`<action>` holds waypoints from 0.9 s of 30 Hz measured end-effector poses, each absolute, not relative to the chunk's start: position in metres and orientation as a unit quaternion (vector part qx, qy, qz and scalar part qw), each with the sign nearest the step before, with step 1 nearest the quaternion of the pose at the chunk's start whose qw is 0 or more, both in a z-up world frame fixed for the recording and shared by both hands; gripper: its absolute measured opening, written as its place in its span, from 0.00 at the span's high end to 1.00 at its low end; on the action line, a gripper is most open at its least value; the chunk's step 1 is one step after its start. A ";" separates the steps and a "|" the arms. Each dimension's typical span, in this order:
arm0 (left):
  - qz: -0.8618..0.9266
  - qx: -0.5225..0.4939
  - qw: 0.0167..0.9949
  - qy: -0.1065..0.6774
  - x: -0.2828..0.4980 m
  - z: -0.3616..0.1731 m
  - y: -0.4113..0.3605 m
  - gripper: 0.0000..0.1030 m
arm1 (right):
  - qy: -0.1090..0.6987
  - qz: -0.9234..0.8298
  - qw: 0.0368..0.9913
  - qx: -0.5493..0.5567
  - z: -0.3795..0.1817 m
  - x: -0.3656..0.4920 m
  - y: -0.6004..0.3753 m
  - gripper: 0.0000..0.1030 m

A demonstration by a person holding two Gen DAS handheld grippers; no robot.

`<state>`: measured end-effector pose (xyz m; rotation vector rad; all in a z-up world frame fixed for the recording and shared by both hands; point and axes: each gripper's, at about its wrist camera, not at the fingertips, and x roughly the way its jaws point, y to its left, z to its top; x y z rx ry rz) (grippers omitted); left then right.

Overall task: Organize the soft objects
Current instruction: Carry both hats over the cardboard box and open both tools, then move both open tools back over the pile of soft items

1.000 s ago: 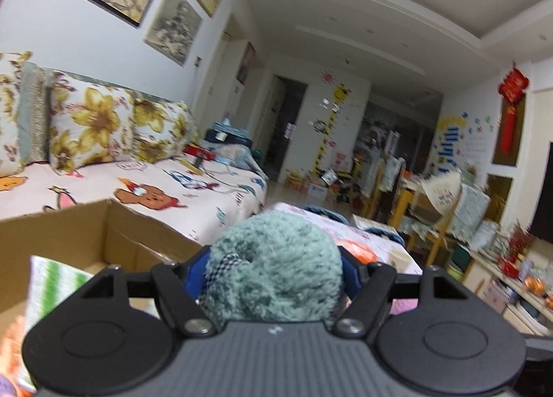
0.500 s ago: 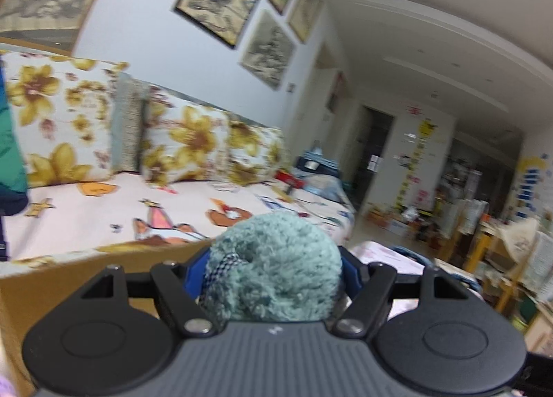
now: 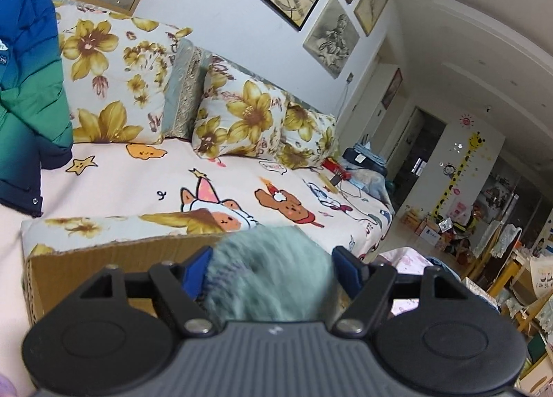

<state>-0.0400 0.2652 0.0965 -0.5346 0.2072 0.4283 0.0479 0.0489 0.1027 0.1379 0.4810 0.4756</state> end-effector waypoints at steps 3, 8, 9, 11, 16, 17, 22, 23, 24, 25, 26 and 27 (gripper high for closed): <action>0.211 -0.256 0.938 0.102 -0.037 0.098 0.264 0.21 | 0.242 0.232 0.939 0.082 0.103 0.046 0.045 0.02; 0.206 -0.243 0.943 0.098 -0.038 0.098 0.257 0.17 | 0.225 0.212 0.946 0.099 0.112 0.031 0.029 0.01; 0.208 -0.236 0.944 0.097 -0.038 0.098 0.255 0.15 | 0.223 0.205 0.948 0.099 0.113 0.029 0.026 0.00; 0.203 -0.227 0.948 0.094 -0.039 0.099 0.251 0.14 | 0.222 0.192 0.951 0.101 0.114 0.024 0.020 0.00; 0.190 -0.191 0.958 0.094 -0.037 0.102 0.239 0.11 | 0.214 0.171 0.958 0.089 0.113 0.011 0.010 0.00; 0.188 -0.187 0.960 0.093 -0.037 0.102 0.238 0.10 | 0.213 0.168 0.959 0.085 0.111 0.009 0.008 0.00; 0.177 -0.170 0.965 0.094 -0.035 0.105 0.229 0.06 | 0.212 0.161 0.960 0.089 0.109 0.003 0.001 0.00; 0.174 -0.166 0.966 0.095 -0.034 0.105 0.227 0.06 | 0.213 0.160 0.960 0.090 0.108 0.002 0.000 0.00; 0.172 -0.161 0.967 0.096 -0.034 0.105 0.225 0.06 | 0.213 0.159 0.960 0.090 0.108 0.000 -0.001 0.00; 0.170 -0.156 0.968 0.096 -0.033 0.105 0.222 0.05 | 0.213 0.157 0.960 0.089 0.108 -0.001 -0.002 0.00; 0.168 -0.151 0.969 0.095 -0.033 0.105 0.219 0.05 | 0.213 0.155 0.961 0.088 0.107 -0.002 -0.002 0.00; 0.166 -0.147 0.971 0.094 -0.033 0.105 0.217 0.05 | 0.213 0.153 0.961 0.088 0.106 -0.004 -0.004 0.00</action>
